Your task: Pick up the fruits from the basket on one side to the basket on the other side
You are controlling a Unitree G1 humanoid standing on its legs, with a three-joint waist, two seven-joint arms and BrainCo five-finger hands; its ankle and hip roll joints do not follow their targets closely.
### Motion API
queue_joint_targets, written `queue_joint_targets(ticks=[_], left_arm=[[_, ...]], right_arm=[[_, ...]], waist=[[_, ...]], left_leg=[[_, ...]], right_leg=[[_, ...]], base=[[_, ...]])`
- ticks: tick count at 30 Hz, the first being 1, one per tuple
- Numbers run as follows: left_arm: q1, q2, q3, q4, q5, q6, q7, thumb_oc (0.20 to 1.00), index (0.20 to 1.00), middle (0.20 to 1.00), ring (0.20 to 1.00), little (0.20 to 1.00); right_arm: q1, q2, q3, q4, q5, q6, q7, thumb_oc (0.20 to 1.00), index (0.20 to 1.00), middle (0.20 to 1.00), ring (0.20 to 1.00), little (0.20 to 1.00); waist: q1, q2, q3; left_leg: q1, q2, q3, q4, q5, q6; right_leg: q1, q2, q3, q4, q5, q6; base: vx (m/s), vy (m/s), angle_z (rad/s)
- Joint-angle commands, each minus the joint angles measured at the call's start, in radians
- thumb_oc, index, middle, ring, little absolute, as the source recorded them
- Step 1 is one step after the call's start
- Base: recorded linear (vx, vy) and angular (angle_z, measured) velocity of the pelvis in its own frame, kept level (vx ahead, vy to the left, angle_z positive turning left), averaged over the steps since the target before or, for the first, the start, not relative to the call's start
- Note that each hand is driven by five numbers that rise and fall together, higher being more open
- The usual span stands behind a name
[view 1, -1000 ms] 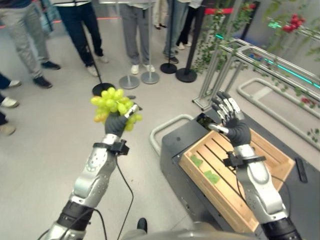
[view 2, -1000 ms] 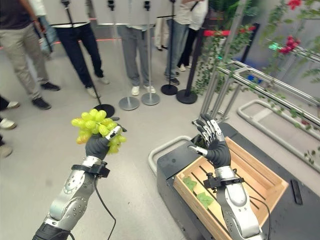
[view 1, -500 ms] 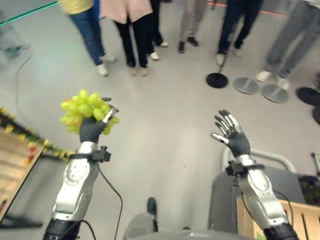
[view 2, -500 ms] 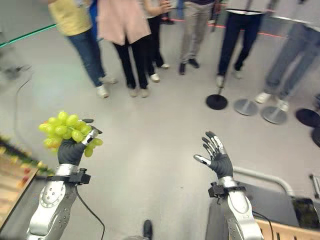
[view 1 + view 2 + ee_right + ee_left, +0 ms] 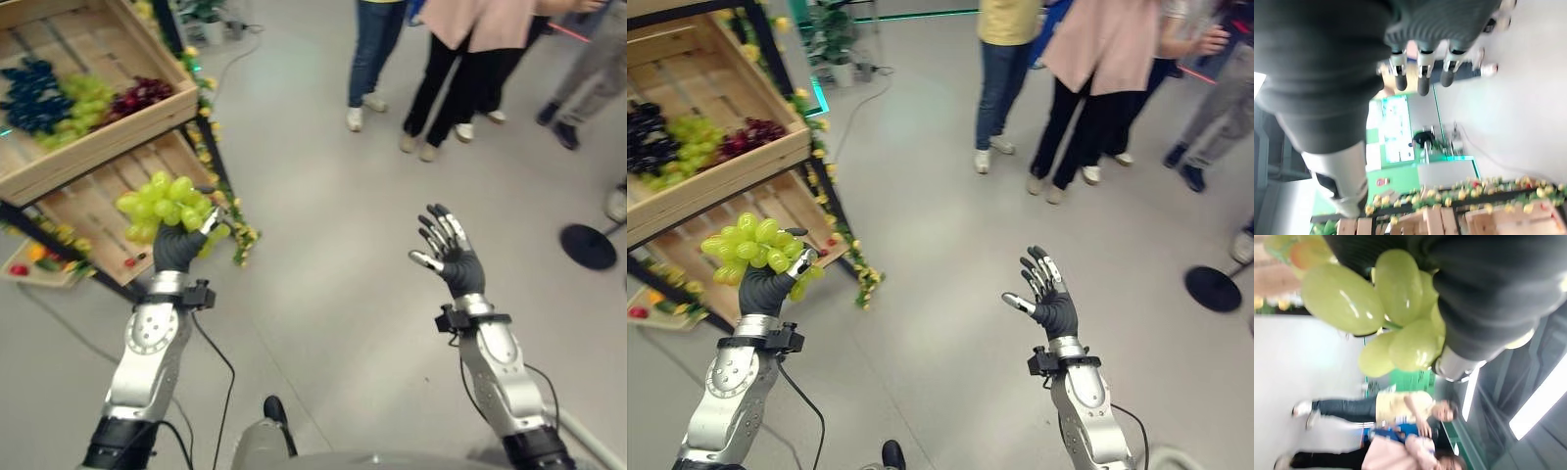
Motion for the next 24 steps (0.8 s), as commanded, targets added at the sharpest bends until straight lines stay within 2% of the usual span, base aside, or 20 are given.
queue_joint_targets(ticks=[1, 2, 3, 4, 5, 6, 8, 9, 10, 11, 12, 13, 14, 15, 16, 18, 19, 21, 22, 24], left_arm=[[-0.036, 0.033, 0.019, -0.081, 0.085, -0.099, -0.004, 0.2, 0.2, 0.2, 0.2, 0.2], [-0.049, 0.038, 0.01, -0.08, 0.093, -0.099, 0.0, 0.2, 0.2, 0.2, 0.2, 0.2], [-0.049, 0.038, 0.011, -0.08, 0.093, -0.099, 0.001, 0.2, 0.2, 0.2, 0.2, 0.2], [-0.057, 0.041, -0.002, -0.08, 0.096, -0.1, 0.005, 0.2, 0.2, 0.2, 0.2, 0.2], [-0.059, 0.04, -0.001, -0.08, 0.097, -0.1, 0.006, 0.2, 0.2, 0.2, 0.2, 0.2], [-0.076, 0.039, -0.031, -0.074, 0.111, -0.105, 0.008, 0.2, 0.2, 0.2, 0.2, 0.2], [-0.112, 0.024, -0.072, -0.055, 0.13, -0.102, 0.009, 0.2, 0.2, 0.2, 0.2, 0.2], [-0.128, 0.024, -0.081, -0.054, 0.144, -0.1, 0.004, 0.2, 0.2, 0.2, 0.2, 0.2], [-0.132, 0.024, -0.081, -0.062, 0.155, -0.097, -0.004, 0.2, 0.2, 0.2, 0.2, 0.2], [-0.122, 0.02, -0.08, -0.062, 0.164, -0.098, -0.011, 0.2, 0.2, 0.2, 0.2, 0.2], [-0.122, 0.02, -0.079, -0.062, 0.164, -0.098, -0.012, 0.2, 0.2, 0.2, 0.2, 0.2], [-0.121, 0.02, -0.083, -0.056, 0.162, -0.101, -0.018, 0.2, 0.2, 0.2, 0.2, 0.2], [-0.141, 0.022, -0.085, -0.051, 0.158, -0.103, -0.024, 0.2, 0.2, 0.2, 0.2, 0.2], [-0.142, 0.022, -0.086, -0.051, 0.158, -0.103, -0.024, 0.2, 0.2, 0.2, 0.2, 0.2], [-0.139, 0.019, -0.081, -0.042, 0.185, -0.106, -0.019, 0.2, 0.2, 0.2, 0.2, 0.2], [-0.136, 0.02, -0.08, -0.041, 0.202, -0.106, -0.015, 0.2, 0.2, 0.2, 0.2, 0.2], [-0.127, 0.022, -0.072, -0.041, 0.206, -0.106, -0.023, 0.2, 0.2, 0.2, 0.2, 0.2], [-0.113, 0.007, -0.063, -0.047, 0.198, -0.11, -0.029, 0.2, 0.2, 0.2, 0.2, 0.2], [-0.11, -0.003, -0.055, -0.047, 0.191, -0.11, -0.029, 0.2, 0.2, 0.2, 0.2, 0.2], [-0.104, -0.006, -0.051, -0.048, 0.175, -0.112, -0.034, 0.2, 0.2, 0.2, 0.2, 0.2]], right_arm=[[-0.022, -0.027, 0.002, -0.047, -0.013, -0.05, 0.008, 1.0, 1.0, 1.0, 1.0, 1.0], [-0.032, -0.024, 0.013, -0.048, -0.032, -0.048, 0.01, 1.0, 1.0, 1.0, 1.0, 1.0], [-0.033, -0.024, 0.014, -0.047, -0.033, -0.048, 0.01, 1.0, 1.0, 1.0, 1.0, 1.0], [-0.042, -0.021, 0.022, -0.044, -0.052, -0.049, 0.004, 1.0, 1.0, 1.0, 1.0, 1.0], [-0.045, -0.021, 0.023, -0.042, -0.055, -0.05, 0.002, 1.0, 1.0, 1.0, 1.0, 1.0], [-0.037, -0.02, 0.013, -0.047, -0.064, -0.051, -0.005, 1.0, 1.0, 1.0, 1.0, 1.0], [-0.011, -0.036, -0.018, -0.056, -0.058, -0.055, 0.006, 1.0, 1.0, 1.0, 1.0, 1.0], [0.002, -0.041, -0.024, -0.058, -0.048, -0.055, 0.017, 1.0, 1.0, 1.0, 1.0, 1.0], [0.014, -0.039, -0.031, -0.056, -0.044, -0.051, 0.022, 1.0, 1.0, 1.0, 1.0, 1.0], [0.037, -0.033, -0.046, -0.05, -0.043, -0.05, 0.028, 1.0, 1.0, 1.0, 1.0, 1.0], [0.037, -0.033, -0.046, -0.05, -0.043, -0.05, 0.028, 1.0, 1.0, 1.0, 1.0, 1.0], [0.059, -0.027, -0.059, -0.045, -0.032, -0.049, 0.035, 1.0, 1.0, 1.0, 1.0, 1.0], [0.08, -0.023, -0.071, -0.051, -0.02, -0.045, 0.048, 1.0, 1.0, 1.0, 1.0, 1.0], [0.081, -0.023, -0.072, -0.052, -0.02, -0.045, 0.048, 1.0, 1.0, 1.0, 1.0, 1.0], [0.097, -0.021, -0.087, -0.064, -0.035, -0.048, 0.049, 1.0, 1.0, 1.0, 1.0, 1.0], [0.106, -0.021, -0.093, -0.06, -0.036, -0.051, 0.049, 1.0, 1.0, 1.0, 1.0, 1.0], [0.123, -0.023, -0.104, -0.069, -0.033, -0.049, 0.058, 1.0, 1.0, 1.0, 1.0, 1.0], [0.133, -0.034, -0.113, -0.066, -0.042, -0.053, 0.068, 1.0, 1.0, 1.0, 1.0, 1.0], [0.13, -0.042, -0.12, -0.066, -0.041, -0.054, 0.072, 1.0, 1.0, 1.0, 1.0, 1.0], [0.12, -0.056, -0.116, -0.063, -0.035, -0.055, 0.071, 1.0, 1.0, 1.0, 1.0, 1.0]], waist=[[0.001, -0.013, -0.06], [-0.012, -0.006, -0.055], [-0.013, -0.011, -0.054], [-0.025, 0.0, -0.044], [-0.025, -0.004, -0.04], [-0.066, 0.044, -0.028], [-0.126, 0.083, -0.016], [-0.141, 0.089, -0.009], [-0.147, 0.093, -0.008], [-0.168, 0.086, -0.016], [-0.168, 0.088, -0.018], [-0.202, 0.075, -0.024], [-0.228, 0.068, -0.011], [-0.227, 0.071, -0.01], [-0.227, 0.069, -0.011], [-0.237, 0.066, -0.01], [-0.232, 0.054, -0.023], [-0.234, 0.052, -0.039], [-0.236, 0.061, -0.047], [-0.242, 0.063, -0.047]], left_leg=[[0.014, 0.001, -0.046, -0.126, 0.05, -0.036], [0.05, -0.063, -0.066, -0.13, 0.004, 0.005], [0.052, -0.074, -0.063, -0.133, -0.001, 0.013], [0.074, -0.108, -0.087, -0.14, -0.015, 0.034], [0.078, -0.117, -0.084, -0.144, -0.018, 0.04], [0.117, -0.129, -0.126, -0.185, -0.003, 0.066], [0.162, -0.145, -0.21, -0.224, 0.01, 0.059], [0.184, -0.155, -0.245, -0.237, 0.004, 0.054], [0.198, -0.156, -0.263, -0.241, -0.005, 0.05], [0.229, -0.169, -0.31, -0.253, -0.021, 0.037], [0.225, -0.166, -0.311, -0.253, -0.018, 0.036], [0.247, -0.187, -0.36, -0.251, -0.03, 0.035], [0.28, -0.195, -0.42, -0.243, -0.06, 0.025], [0.282, -0.192, -0.421, -0.243, -0.064, 0.026], [0.307, -0.193, -0.44, -0.233, -0.093, 0.018], [0.321, -0.196, -0.468, -0.223, -0.106, 0.019], [0.331, -0.197, -0.478, -0.22, -0.119, 0.014], [0.35, -0.192, -0.491, -0.203, -0.146, 0.009], [0.349, -0.178, -0.494, -0.158, -0.152, -0.006], [0.302, -0.164, -0.479, 0.003, -0.105, -0.063]], right_leg=[[-0.017, -0.15, -0.005, 0.123, 0.105, 0.098], [-0.061, -0.226, 0.038, 0.286, 0.21, 0.122], [-0.068, -0.242, 0.046, 0.301, 0.211, 0.132], [-0.093, -0.258, 0.102, 0.379, 0.263, 0.14], [-0.099, -0.27, 0.113, 0.392, 0.265, 0.149], [-0.22, -0.155, 0.263, 0.464, 0.187, 0.101], [-0.38, 0.009, 0.379, 0.48, 0.091, 0.064], [-0.412, 0.012, 0.378, 0.411, 0.074, 0.06], [-0.402, -0.014, 0.348, 0.35, 0.061, 0.049], [-0.409, 0.01, 0.381, 0.171, 0.053, 0.041], [-0.406, 0.014, 0.378, 0.159, 0.061, 0.039], [-0.422, 0.084, 0.516, 0.048, 0.089, 0.051], [-0.478, 0.087, 0.68, -0.044, 0.153, 0.087], [-0.473, 0.089, 0.679, -0.049, 0.154, 0.088], [-0.501, 0.058, 0.651, -0.104, 0.186, 0.103], [-0.493, 0.055, 0.655, -0.093, 0.191, 0.108], [-0.468, 0.054, 0.651, -0.095, 0.187, 0.104], [-0.439, 0.047, 0.622, -0.085, 0.209, 0.096], [-0.422, 0.045, 0.583, -0.075, 0.208, 0.089], [-0.373, 0.059, 0.545, -0.066, 0.188, 0.066]], base=[[0.41, 0.474, 0.65], [0.4, 0.474, 0.71], [0.37, 0.435, 0.75], [0.12, 0.186, 0.9], [0.26, 0.294, 0.89], [0.24, 0.232, 0.85], [0.35, 0.179, 1.1], [0.34, 0.026, 1.42], [0.43, -0.124, 1.83], [0.3, -0.119, 1.17], [0.41, -0.174, 1.35], [0.45, -0.168, 1.04], [0.46, -0.163, 0.95], [0.51, -0.188, 1.75], [0.25, -0.09, 1.45], [0.29, -0.154, 0.95], [0.34, -0.222, 0.69], [0.38, -0.258, 1.04], [0.37, -0.27, 1.23], [0.33, -0.315, 0.95]])
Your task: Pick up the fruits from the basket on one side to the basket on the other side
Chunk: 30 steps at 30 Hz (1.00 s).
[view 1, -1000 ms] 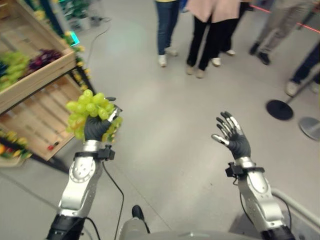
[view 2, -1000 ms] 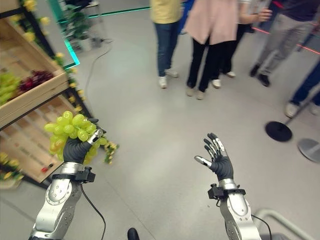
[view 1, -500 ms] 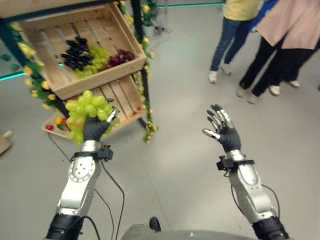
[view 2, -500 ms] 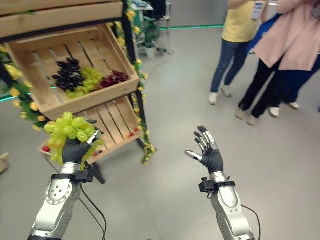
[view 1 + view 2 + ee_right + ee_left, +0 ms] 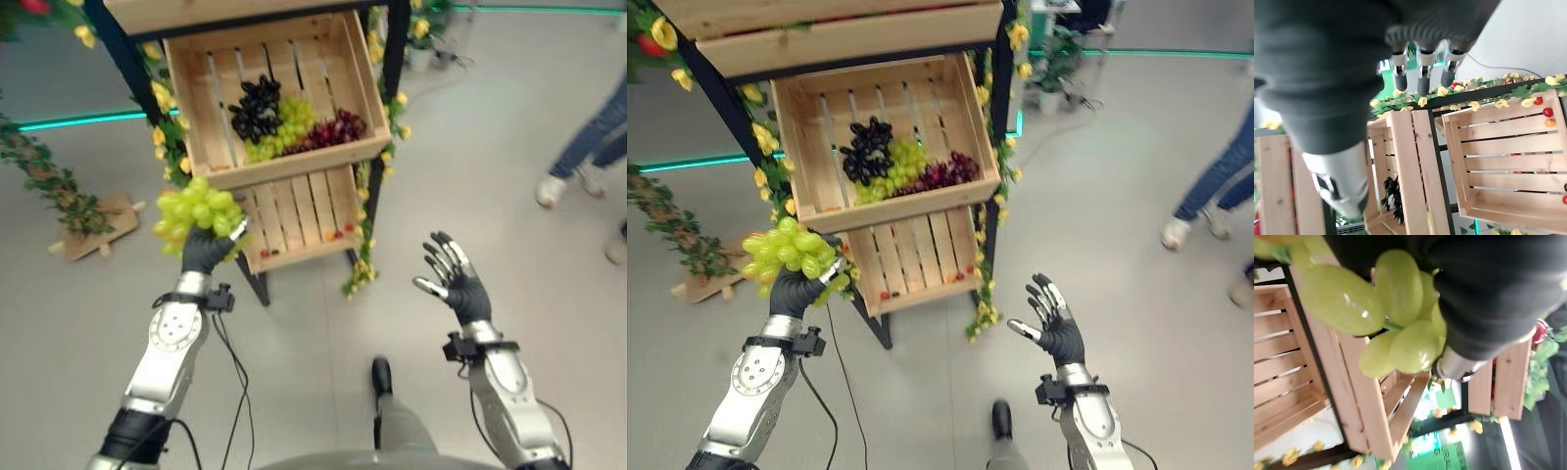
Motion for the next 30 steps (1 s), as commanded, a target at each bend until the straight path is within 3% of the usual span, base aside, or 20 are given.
queue_joint_targets(ticks=[1, 2, 4, 6, 8, 9, 10, 12, 13, 15, 17, 29, 30], left_arm=[[-0.072, 0.056, 0.067, -0.091, -0.003, -0.088, -0.006, 0.2, 0.2, 0.2, 0.2, 0.2], [-0.072, 0.057, 0.067, -0.092, -0.003, -0.088, -0.006, 0.2, 0.2, 0.2, 0.2, 0.2], [-0.078, 0.062, 0.063, -0.098, -0.019, -0.09, -0.013, 0.2, 0.2, 0.2, 0.2, 0.2], [-0.081, 0.065, 0.062, -0.096, -0.022, -0.088, -0.011, 0.2, 0.2, 0.2, 0.2, 0.2], [-0.103, 0.081, 0.054, -0.084, -0.016, -0.08, -0.003, 0.2, 0.2, 0.2, 0.2, 0.2], [-0.104, 0.087, 0.053, -0.084, -0.008, -0.079, 0.001, 0.2, 0.2, 0.2, 0.2, 0.2], [-0.115, 0.104, 0.053, -0.081, 0.022, -0.077, 0.009, 0.2, 0.2, 0.2, 0.2, 0.2], [-0.139, 0.127, 0.056, -0.074, 0.071, -0.077, 0.043, 0.2, 0.2, 0.2, 0.2, 0.2], [-0.139, 0.133, 0.063, -0.063, 0.058, -0.077, 0.039, 0.2, 0.2, 0.2, 0.2, 0.2], [-0.185, 0.136, 0.042, -0.031, 0.086, -0.07, 0.06, 0.2, 0.2, 0.2, 0.2, 0.2], [-0.269, 0.183, 0.008, -0.01, 0.139, -0.053, 0.043, 0.2, 0.2, 0.2, 0.2, 0.2], [-0.395, 0.294, -0.051, 0.097, 0.152, -0.017, 0.017, 0.2, 0.2, 0.2, 0.2, 0.2], [-0.451, 0.332, -0.084, 0.133, 0.183, -0.007, 0.016, 0.2, 0.2, 0.2, 0.2, 0.2]], right_arm=[[-0.08, -0.024, -0.008, -0.064, 0.034, -0.061, 0.028, 1.0, 1.0, 1.0, 1.0, 1.0], [-0.08, -0.024, -0.008, -0.063, 0.035, -0.061, 0.029, 1.0, 1.0, 1.0, 1.0, 1.0], [-0.09, -0.037, -0.002, -0.067, 0.054, -0.063, 0.031, 1.0, 1.0, 1.0, 1.0, 1.0], [-0.095, -0.043, -0.002, -0.072, 0.046, -0.061, 0.029, 1.0, 1.0, 1.0, 1.0, 1.0], [-0.11, -0.039, 0.005, -0.067, 0.03, -0.064, -0.002, 1.0, 1.0, 1.0, 1.0, 1.0], [-0.106, -0.033, 0.004, -0.069, 0.033, -0.064, -0.001, 1.0, 1.0, 1.0, 1.0, 1.0], [-0.105, -0.035, 0.008, -0.069, 0.027, -0.067, -0.003, 1.0, 1.0, 1.0, 1.0, 1.0], [-0.108, -0.045, 0.017, -0.059, 0.012, -0.071, -0.014, 1.0, 1.0, 1.0, 1.0, 1.0], [-0.1, -0.046, 0.016, -0.06, 0.015, -0.057, -0.006, 1.0, 1.0, 1.0, 1.0, 1.0], [-0.085, -0.048, 0.011, -0.055, 0.008, -0.06, -0.004, 1.0, 1.0, 1.0, 1.0, 1.0], [-0.049, -0.041, -0.02, -0.044, 0.004, -0.04, 0.015, 1.0, 1.0, 1.0, 1.0, 1.0], [-0.012, -0.026, -0.033, -0.016, -0.03, -0.006, 0.017, 1.0, 1.0, 1.0, 1.0, 1.0], [-0.008, -0.03, -0.038, -0.011, -0.034, -0.003, 0.017, 1.0, 1.0, 1.0, 1.0, 1.0]], waist=[[0.009, -0.049, -0.003], [0.006, -0.048, -0.002], [0.024, -0.07, 0.023], [0.03, -0.082, 0.029], [0.03, -0.092, 0.022], [0.03, -0.089, 0.013], [0.034, -0.081, 0.002], [0.054, -0.071, -0.006], [0.047, -0.067, -0.009], [0.036, -0.058, -0.012], [0.013, -0.048, -0.049], [-0.004, -0.053, -0.079], [-0.007, -0.052, -0.081]], left_leg=[[-0.143, -0.033, 0.114, 0.355, 0.182, -0.088], [-0.148, -0.032, 0.111, 0.365, 0.179, -0.089], [-0.237, -0.024, 0.14, 0.522, 0.234, -0.126], [-0.265, -0.02, 0.168, 0.573, 0.239, -0.131], [-0.304, 0.082, 0.271, 0.473, 0.251, -0.101], [-0.284, 0.137, 0.311, 0.364, 0.244, -0.086], [-0.283, 0.161, 0.331, 0.248, 0.228, -0.079], [-0.263, 0.152, 0.295, 0.058, 0.262, -0.078], [-0.234, 0.154, 0.3, 0.062, 0.235, -0.073], [-0.222, 0.161, 0.318, 0.029, 0.261, -0.085], [-0.143, 0.134, 0.342, -0.047, 0.23, -0.073], [-0.076, 0.11, 0.388, -0.116, 0.221, -0.051], [-0.075, 0.109, 0.385, -0.114, 0.219, -0.05]], right_leg=[[0.179, -0.036, -0.068, -0.1, -0.065, 0.066], [0.18, -0.035, -0.071, -0.101, -0.064, 0.065], [0.23, -0.032, -0.091, -0.115, -0.089, 0.033], [0.248, -0.027, -0.098, -0.112, -0.107, 0.018], [0.282, -0.013, -0.14, -0.106, -0.139, 0.006], [0.295, -0.014, -0.158, -0.111, -0.149, 0.015], [0.304, -0.011, -0.172, -0.118, -0.156, 0.027], [0.319, 0.003, -0.159, -0.125, -0.17, 0.047], [0.323, 0.001, -0.161, -0.119, -0.175, 0.049], [0.334, 0.005, -0.173, -0.131, -0.169, 0.054], [0.346, -0.012, -0.176, -0.155, -0.147, 0.073], [0.361, -0.019, -0.143, -0.173, -0.144, 0.095], [0.362, -0.02, -0.142, -0.171, -0.146, 0.097]], base=[[0.24, -0.283, 0.67], [0.19, -0.268, 0.78], [0.12, -0.259, 0.36], [0.17, -0.256, 0.26], [0.23, -0.197, 0.48], [0.23, -0.033, 0.4], [0.26, 0.019, 0.53], [0.23, 0.031, 0.17], [0.14, 0.045, -0.14], [0.09, 0.072, -0.11], [0.16, 0.164, -0.04], [0.07, 0.046, -0.07], [0.04, 0.005, -0.07]])
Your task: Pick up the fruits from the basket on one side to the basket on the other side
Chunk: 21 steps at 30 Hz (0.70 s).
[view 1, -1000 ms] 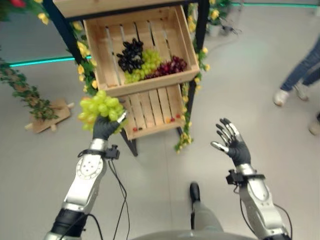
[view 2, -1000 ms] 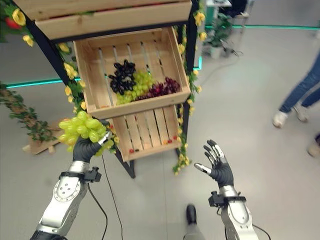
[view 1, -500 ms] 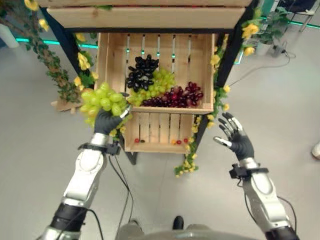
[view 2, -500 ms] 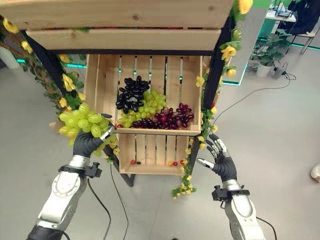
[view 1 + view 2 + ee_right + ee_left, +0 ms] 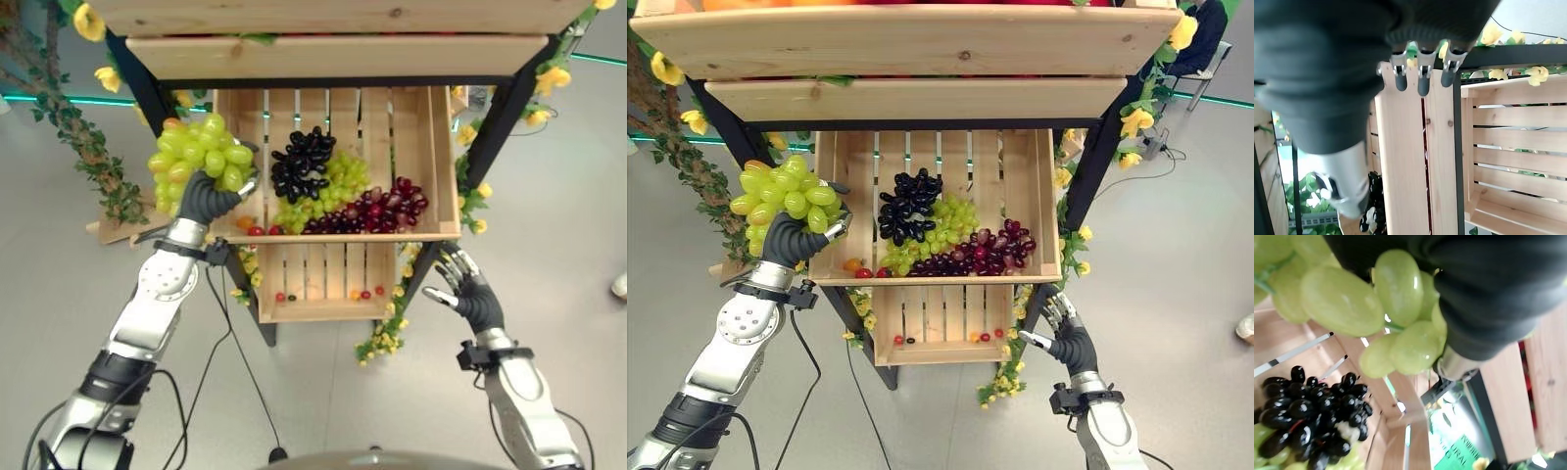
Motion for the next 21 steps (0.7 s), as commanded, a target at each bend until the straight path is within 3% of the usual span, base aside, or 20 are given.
queue_joint_targets(ticks=[1, 6, 10, 21], left_arm=[[-0.184, 0.066, -0.015, 0.082, 0.047, -0.023, 0.002, 0.2, 0.2, 0.2, 0.2, 0.2], [-0.395, 0.211, -0.179, 0.203, 0.145, 0.018, -0.063, 0.2, 0.2, 0.2, 0.2, 0.2], [-0.53, 0.251, -0.328, 0.28, 0.169, 0.031, -0.128, 0.2, 0.2, 0.2, 0.2, 0.2], [-0.533, 0.053, -0.358, 0.4, 0.047, 0.065, -0.162, 0.2, 0.2, 0.2, 0.2, 0.2]], right_arm=[[-0.016, -0.03, -0.043, -0.037, -0.03, -0.029, 0.0, 1.0, 1.0, 1.0, 1.0, 1.0], [-0.007, -0.045, -0.05, -0.011, -0.028, -0.023, -0.001, 1.0, 1.0, 1.0, 1.0, 1.0], [-0.004, -0.054, -0.05, 0.0, -0.039, -0.021, -0.005, 1.0, 1.0, 1.0, 1.0, 1.0], [-0.001, -0.044, -0.067, 0.004, -0.062, -0.02, -0.034, 1.0, 1.0, 1.0, 1.0, 1.0]], waist=[[0.001, -0.012, -0.047], [-0.016, 0.002, -0.045], [-0.027, 0.016, -0.038], [-0.058, 0.03, -0.029]], left_leg=[[0.027, 0.046, 0.006, 0.011, -0.035, -0.037], [0.027, 0.04, 0.0, 0.013, -0.037, -0.038], [0.02, 0.037, -0.001, 0.014, -0.034, -0.04], [0.02, 0.031, 0.006, 0.01, -0.035, -0.036]], right_leg=[[-0.01, -0.048, -0.001, 0.019, -0.019, 0.095], [-0.01, -0.049, -0.004, 0.023, -0.022, 0.102], [-0.016, -0.051, -0.008, 0.022, -0.02, 0.108], [-0.02, -0.055, -0.002, 0.006, -0.011, 0.112]], base=[[0.04, 0.004, -0.02], [0.01, 0.002, -0.04], [0.0, 0.0, 0.0], [0.0, -0.001, -0.01]])
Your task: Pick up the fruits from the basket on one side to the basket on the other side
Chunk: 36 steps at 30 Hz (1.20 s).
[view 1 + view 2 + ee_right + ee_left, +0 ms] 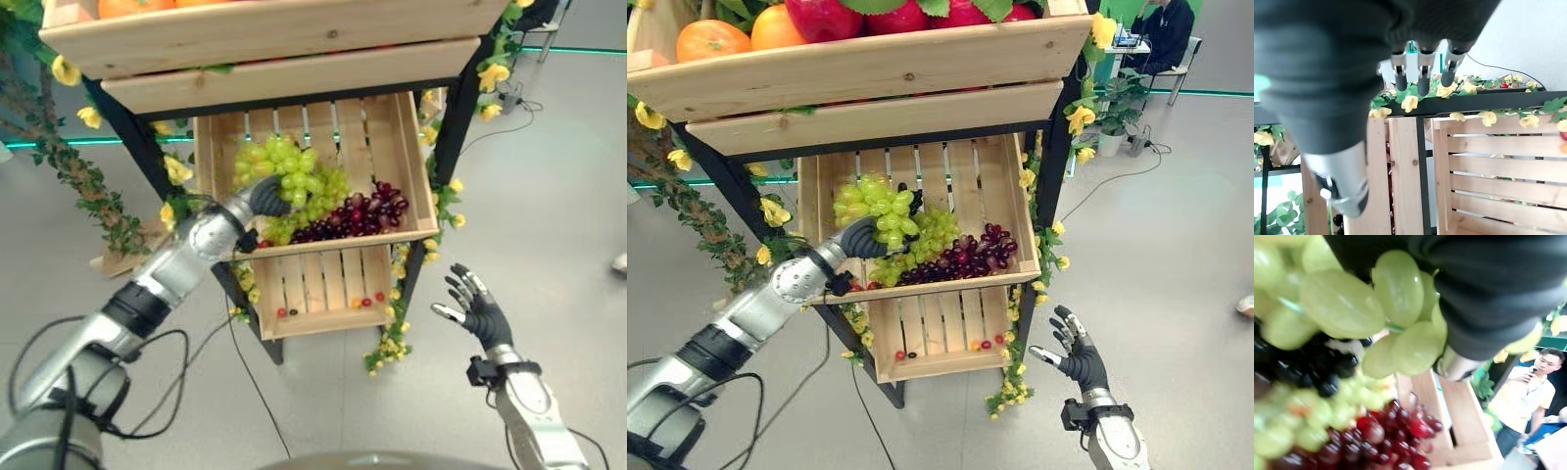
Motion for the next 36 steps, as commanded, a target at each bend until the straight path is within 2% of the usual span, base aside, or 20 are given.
queue_joint_targets(ticks=[1, 7, 8, 14, 16, 17, 18, 19, 21, 22, 26, 28, 29, 36], left_arm=[[-0.155, -0.012, 0.054, 0.117, -0.076, 0.009, 0.009, 0.2, 0.2, 0.2, 0.2, 0.2], [-0.21, -0.023, 0.007, 0.287, -0.063, 0.057, -0.054, 0.2, 0.2, 0.2, 0.2, 0.2], [-0.237, -0.009, -0.022, 0.359, -0.01, 0.074, -0.066, 0.2, 0.2, 0.2, 0.2, 0.2], [-0.287, 0.037, -0.074, 0.492, 0.08, 0.101, -0.138, 0.2, 0.2, 0.2, 0.2, 0.2], [-0.34, 0.062, -0.131, 0.548, 0.213, 0.107, -0.174, 0.2, 0.2, 0.2, 0.2, 0.2], [-0.342, 0.061, -0.132, 0.55, 0.214, 0.106, -0.175, 0.2, 0.2, 0.2, 0.2, 0.2], [-0.382, 0.059, -0.156, 0.6, 0.305, 0.106, -0.159, 0.2, 0.2, 0.2, 0.2, 0.2], [-0.385, 0.057, -0.157, 0.603, 0.307, 0.105, -0.158, 0.2, 0.2, 0.2, 0.2, 0.2], [-0.433, 0.045, -0.193, 0.65, 0.421, 0.092, -0.14, 0.2, 0.2, 0.2, 0.2, 0.2], [-0.481, 0.031, -0.232, 0.692, 0.536, 0.092, -0.112, 0.2, 0.2, 0.2, 0.2, 0.2], [-0.514, 0.013, -0.247, 0.742, 0.603, 0.082, -0.069, 0.2, 0.2, 0.2, 0.2, 0.2], [-0.539, 0.026, -0.294, 0.733, 0.7, 0.07, -0.063, 0.2, 0.2, 0.2, 0.2, 0.2], [-0.552, 0.027, -0.346, 0.716, 0.801, 0.059, -0.06, 0.2, 0.2, 0.2, 0.2, 0.2], [-0.575, 0.046, -0.412, 0.663, 0.89, 0.026, -0.033, 0.2, 0.2, 0.2, 0.2, 0.2]], right_arm=[[-0.042, -0.007, -0.043, -0.073, -0.014, -0.039, -0.012, 1.0, 1.0, 1.0, 1.0, 1.0], [-0.033, -0.012, -0.032, -0.079, -0.009, -0.028, 0.003, 1.0, 1.0, 1.0, 1.0, 1.0], [-0.027, -0.015, -0.027, -0.081, -0.004, -0.028, 0.009, 1.0, 1.0, 1.0, 1.0, 1.0], [-0.007, -0.024, -0.031, -0.097, 0.001, -0.023, 0.032, 1.0, 1.0, 1.0, 1.0, 1.0], [0.003, -0.033, -0.036, -0.101, 0.0, -0.022, 0.044, 1.0, 1.0, 1.0, 1.0, 1.0], [0.003, -0.032, -0.037, -0.101, 0.0, -0.022, 0.044, 1.0, 1.0, 1.0, 1.0, 1.0], [0.008, -0.039, -0.033, -0.108, -0.001, -0.028, 0.053, 1.0, 1.0, 1.0, 1.0, 1.0], [0.007, -0.038, -0.034, -0.108, -0.001, -0.028, 0.053, 1.0, 1.0, 1.0, 1.0, 1.0], [0.009, -0.051, -0.027, -0.116, -0.003, -0.034, 0.061, 1.0, 1.0, 1.0, 1.0, 1.0], [0.008, -0.066, -0.019, -0.126, -0.002, -0.042, 0.07, 1.0, 1.0, 1.0, 1.0, 1.0], [-0.001, -0.083, -0.009, -0.138, 0.006, -0.048, 0.076, 1.0, 1.0, 1.0, 1.0, 1.0], [0.006, -0.095, -0.007, -0.151, 0.002, -0.047, 0.087, 1.0, 1.0, 1.0, 1.0, 1.0], [0.007, -0.108, -0.002, -0.15, 0.002, -0.048, 0.093, 1.0, 1.0, 1.0, 1.0, 1.0], [0.007, -0.131, -0.004, -0.163, -0.007, -0.058, 0.094, 1.0, 1.0, 1.0, 1.0, 1.0]], waist=[[-0.007, -0.031, 0.017], [-0.027, -0.018, 0.026], [-0.035, -0.011, 0.032], [-0.048, 0.008, 0.05], [-0.053, 0.019, 0.057], [-0.052, 0.018, 0.058], [-0.055, 0.021, 0.064], [-0.053, 0.021, 0.064], [-0.057, 0.025, 0.071], [-0.061, 0.028, 0.077], [-0.064, 0.033, 0.088], [-0.064, 0.037, 0.089], [-0.065, 0.04, 0.092], [-0.063, 0.048, 0.097]], left_leg=[[0.039, 0.03, 0.006, 0.011, -0.036, -0.036], [0.043, 0.029, 0.019, 0.01, -0.035, -0.038], [0.041, 0.028, 0.023, 0.009, -0.034, -0.039], [0.036, 0.025, 0.04, 0.003, -0.029, -0.041], [0.03, 0.023, 0.049, 0.0, -0.029, -0.043], [0.03, 0.023, 0.049, 0.0, -0.029, -0.043], [0.024, 0.022, 0.052, 0.0, -0.029, -0.043], [0.023, 0.022, 0.052, 0.0, -0.029, -0.043], [0.016, 0.021, 0.055, 0.0, -0.028, -0.044], [0.009, 0.019, 0.059, 0.0, -0.028, -0.045], [0.0, 0.017, 0.063, 0.0, -0.026, -0.046], [0.0, 0.017, 0.068, 0.0, -0.029, -0.046], [0.001, 0.017, 0.072, 0.0, -0.03, -0.047], [-0.002, 0.017, 0.072, 0.0, -0.029, -0.049]], right_leg=[[-0.01, -0.061, -0.008, 0.033, -0.028, 0.114], [-0.012, -0.061, 0.0, 0.027, -0.022, 0.115], [-0.017, -0.062, 0.003, 0.025, -0.019, 0.115], [-0.033, -0.065, 0.013, 0.014, -0.002, 0.122], [-0.042, -0.069, 0.018, 0.003, 0.01, 0.128], [-0.042, -0.069, 0.019, 0.002, 0.01, 0.128], [-0.048, -0.072, 0.022, -0.001, 0.014, 0.131], [-0.049, -0.072, 0.022, -0.001, 0.015, 0.131], [-0.059, -0.075, 0.025, -0.003, 0.018, 0.133], [-0.067, -0.077, 0.028, -0.004, 0.021, 0.136], [-0.081, -0.082, 0.036, -0.006, 0.026, 0.139], [-0.084, -0.083, 0.038, -0.009, 0.027, 0.142], [-0.085, -0.084, 0.04, -0.009, 0.027, 0.143], [-0.083, -0.086, 0.037, -0.01, 0.024, 0.143]], base=[[0.0, 0.0, 0.0], [-0.01, -0.008, -0.05], [0.0, 0.0, 0.0], [-0.02, 0.011, -0.1], [-0.01, 0.016, -0.09], [-0.02, 0.011, -0.08], [-0.02, 0.005, -0.07], [-0.03, 0.006, -0.12], [-0.03, 0.005, -0.12], [-0.03, 0.006, -0.05], [-0.02, 0.004, -0.01], [0.0, -0.002, -0.08], [0.0, 0.0, -0.09], [0.0, -0.004, -0.05]])
